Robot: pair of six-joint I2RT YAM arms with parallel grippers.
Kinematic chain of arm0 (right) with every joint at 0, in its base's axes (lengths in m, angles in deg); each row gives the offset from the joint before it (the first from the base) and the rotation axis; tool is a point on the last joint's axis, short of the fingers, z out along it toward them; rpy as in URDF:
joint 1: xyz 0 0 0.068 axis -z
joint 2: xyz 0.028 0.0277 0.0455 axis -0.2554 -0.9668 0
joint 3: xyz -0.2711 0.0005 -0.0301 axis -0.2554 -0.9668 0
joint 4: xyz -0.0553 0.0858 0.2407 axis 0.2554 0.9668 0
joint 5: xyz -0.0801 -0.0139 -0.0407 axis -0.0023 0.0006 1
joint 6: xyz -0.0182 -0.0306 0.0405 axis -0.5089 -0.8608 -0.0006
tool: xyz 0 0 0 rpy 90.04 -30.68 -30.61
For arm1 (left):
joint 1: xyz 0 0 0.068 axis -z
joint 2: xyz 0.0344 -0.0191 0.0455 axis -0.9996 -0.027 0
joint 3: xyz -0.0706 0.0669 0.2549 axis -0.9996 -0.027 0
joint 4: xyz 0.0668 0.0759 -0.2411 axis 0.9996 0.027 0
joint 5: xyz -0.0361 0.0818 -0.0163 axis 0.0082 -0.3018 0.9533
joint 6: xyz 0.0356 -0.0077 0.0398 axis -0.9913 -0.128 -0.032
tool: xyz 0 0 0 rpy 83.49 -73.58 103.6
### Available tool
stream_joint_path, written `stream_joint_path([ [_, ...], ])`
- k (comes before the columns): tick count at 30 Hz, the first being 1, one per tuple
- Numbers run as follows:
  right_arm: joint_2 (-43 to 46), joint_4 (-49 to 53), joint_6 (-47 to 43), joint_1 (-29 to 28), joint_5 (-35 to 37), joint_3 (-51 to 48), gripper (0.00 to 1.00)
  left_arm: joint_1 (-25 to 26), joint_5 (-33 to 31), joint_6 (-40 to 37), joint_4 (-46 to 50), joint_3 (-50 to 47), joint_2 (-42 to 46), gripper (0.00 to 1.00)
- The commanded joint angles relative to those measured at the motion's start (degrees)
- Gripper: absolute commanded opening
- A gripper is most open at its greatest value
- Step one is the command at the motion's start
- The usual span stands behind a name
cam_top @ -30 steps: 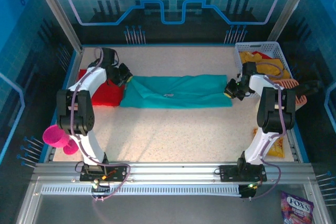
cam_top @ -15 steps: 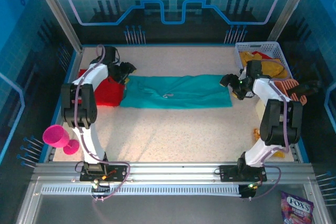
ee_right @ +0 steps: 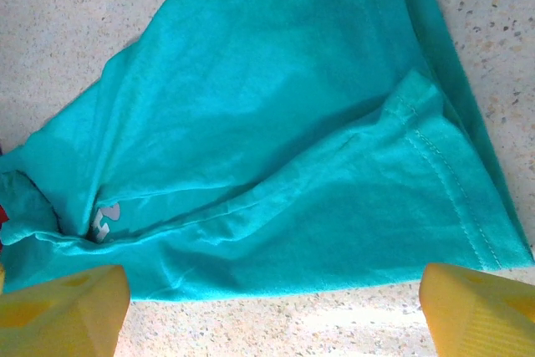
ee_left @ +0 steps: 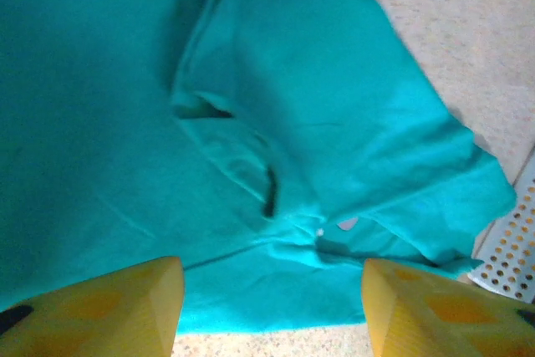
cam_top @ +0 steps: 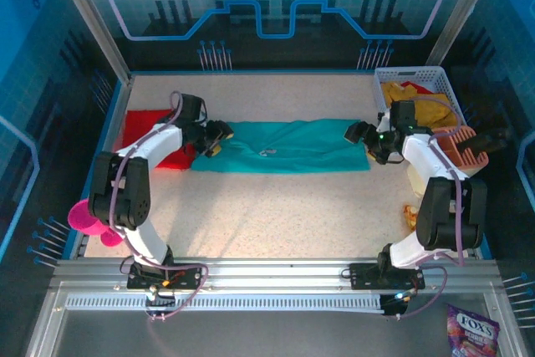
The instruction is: Fold and stack the t-shirts
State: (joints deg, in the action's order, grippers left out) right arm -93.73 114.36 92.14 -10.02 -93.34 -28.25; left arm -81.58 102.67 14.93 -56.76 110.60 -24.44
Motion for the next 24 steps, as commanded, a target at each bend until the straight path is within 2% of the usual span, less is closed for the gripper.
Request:
stream_joint_path([
  [1, 1.66, 1.76, -1.43, -0.56, -0.83, -0.96, 0.91, 0.53, 0.45, 4.48, -6.64, -1.03, -1.98, 0.59],
  [6, 1.31, 1.94, -1.7, -0.47, -0.73, -1.0, 0.91, 1.59, 1.73, 8.31, -11.51, 0.05, -6.06, 0.59],
  [10, 0.78, 1.94, -1.75, -0.28, -0.73, -0.74, 0.9, 2.79, 1.86, 9.97, -12.93, 2.01, -9.68, 0.53],
  [13, 0.17, 1.94, -1.83, 0.19, -0.65, -0.53, 0.9, 3.06, 1.8, 11.58, -15.18, 2.79, -11.93, 0.37],
  [15, -0.25, 1.94, -1.88, 0.4, -0.64, -0.37, 0.9, 3.06, 1.87, 12.18, -15.59, 4.15, -13.24, 0.21],
  [17, -0.53, 1.94, -1.92, 0.45, -0.63, -0.2, 0.9, 3.06, 1.5, 12.05, -14.8, 5.98, -13.99, 0.09],
  [24, -2.8, 1.48, -1.81, 0.75, 0.77, 0.35, 0.89, 3.14, -1.31, 8.05, -7.84, 12.93, -14.55, 0.02],
])
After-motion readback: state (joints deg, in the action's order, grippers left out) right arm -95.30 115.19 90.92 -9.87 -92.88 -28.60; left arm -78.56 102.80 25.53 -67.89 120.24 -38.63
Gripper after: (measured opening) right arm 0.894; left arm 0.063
